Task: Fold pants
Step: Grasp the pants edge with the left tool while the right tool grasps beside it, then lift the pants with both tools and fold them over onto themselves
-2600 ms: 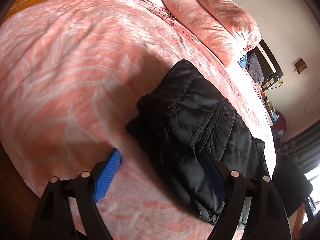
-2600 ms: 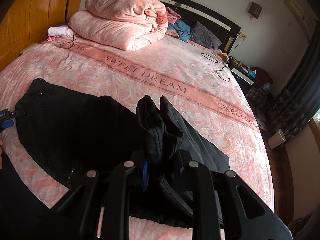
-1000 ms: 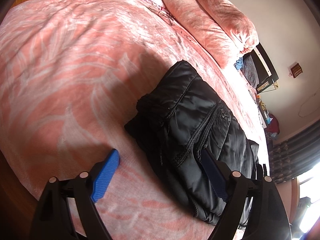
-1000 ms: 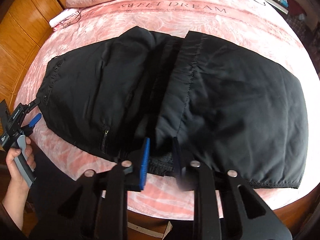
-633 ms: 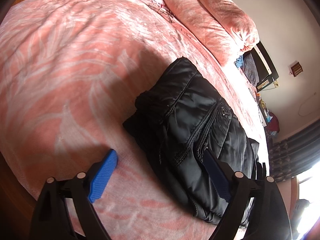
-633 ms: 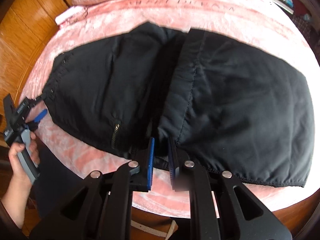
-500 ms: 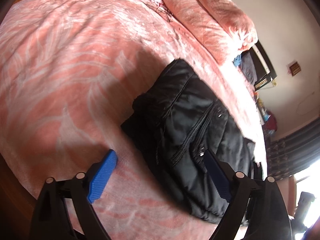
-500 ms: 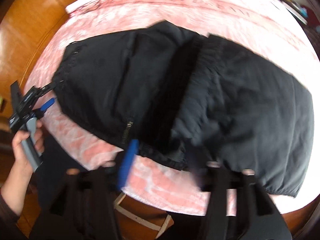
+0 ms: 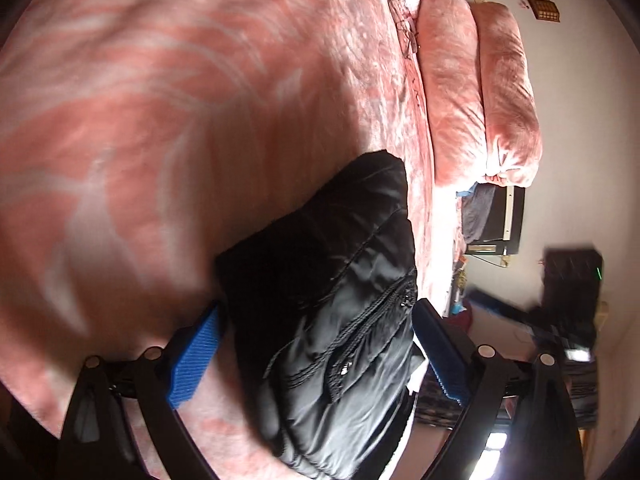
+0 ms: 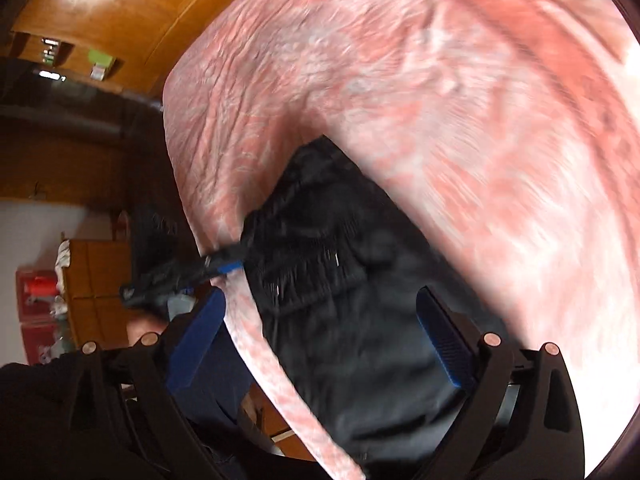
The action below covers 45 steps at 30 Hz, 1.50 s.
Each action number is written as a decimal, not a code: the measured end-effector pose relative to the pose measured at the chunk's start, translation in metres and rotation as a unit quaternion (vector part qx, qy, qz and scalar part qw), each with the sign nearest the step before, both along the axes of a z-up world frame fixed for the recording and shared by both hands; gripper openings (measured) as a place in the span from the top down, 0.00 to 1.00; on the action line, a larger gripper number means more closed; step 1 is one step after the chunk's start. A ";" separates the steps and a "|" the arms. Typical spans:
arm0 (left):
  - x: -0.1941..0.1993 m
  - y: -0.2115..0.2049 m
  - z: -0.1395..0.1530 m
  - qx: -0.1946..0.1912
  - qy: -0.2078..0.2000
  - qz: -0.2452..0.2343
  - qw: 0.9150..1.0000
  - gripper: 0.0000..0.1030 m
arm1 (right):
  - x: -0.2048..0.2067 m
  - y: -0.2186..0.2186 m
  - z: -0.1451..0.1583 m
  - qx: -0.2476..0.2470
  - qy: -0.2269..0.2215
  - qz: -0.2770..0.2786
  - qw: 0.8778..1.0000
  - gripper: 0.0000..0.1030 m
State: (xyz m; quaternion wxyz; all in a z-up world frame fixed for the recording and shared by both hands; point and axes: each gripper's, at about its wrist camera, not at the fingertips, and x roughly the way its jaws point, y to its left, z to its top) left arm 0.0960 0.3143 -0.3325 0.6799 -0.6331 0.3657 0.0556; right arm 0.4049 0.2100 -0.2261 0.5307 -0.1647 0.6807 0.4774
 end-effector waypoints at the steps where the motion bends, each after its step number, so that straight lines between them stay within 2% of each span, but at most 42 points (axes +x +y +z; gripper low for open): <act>1: 0.003 0.000 -0.002 0.001 0.005 -0.003 1.000 0.10 | 0.006 0.020 -0.014 -0.005 0.012 0.014 1.000 0.07; 6: -0.001 0.002 -0.006 -0.007 0.003 0.018 1.000 0.12 | 0.023 0.083 -0.068 -0.026 0.052 0.066 0.996 0.07; 14: -0.010 0.004 -0.012 -0.001 0.011 0.033 0.999 0.40 | 0.010 0.113 -0.109 -0.046 0.081 0.145 0.985 0.07; 16: -0.013 0.004 -0.012 0.002 0.014 0.032 0.999 0.49 | 0.008 0.114 -0.109 -0.042 0.077 0.151 0.985 0.34; 18: -0.016 0.003 -0.010 0.006 0.015 0.032 0.999 0.55 | 0.007 0.112 -0.106 -0.046 0.069 0.151 0.985 0.48; 19: -0.016 0.002 -0.008 0.008 0.014 0.031 0.999 0.59 | 0.007 0.110 -0.104 -0.045 0.063 0.152 0.985 0.51; 21: -0.016 0.001 -0.001 0.017 0.008 0.027 0.999 0.62 | 0.006 0.105 -0.093 -0.038 0.053 0.150 0.986 0.60; 23: -0.016 -0.001 0.008 0.028 -0.002 0.021 0.999 0.64 | 0.005 0.097 -0.081 -0.028 0.046 0.148 0.988 0.63; 32: -0.005 -0.023 0.090 0.103 -0.061 -0.030 0.992 0.67 | -0.001 0.049 0.009 0.016 -0.022 0.124 0.992 0.66; 39: 0.003 -0.059 0.153 0.165 -0.107 -0.082 0.977 0.68 | -0.012 -0.001 0.069 0.038 -0.075 0.094 0.992 0.66; 45: 0.004 -0.089 0.191 0.201 -0.133 -0.116 0.964 0.68 | -0.027 -0.045 0.114 0.059 -0.115 0.076 0.989 0.67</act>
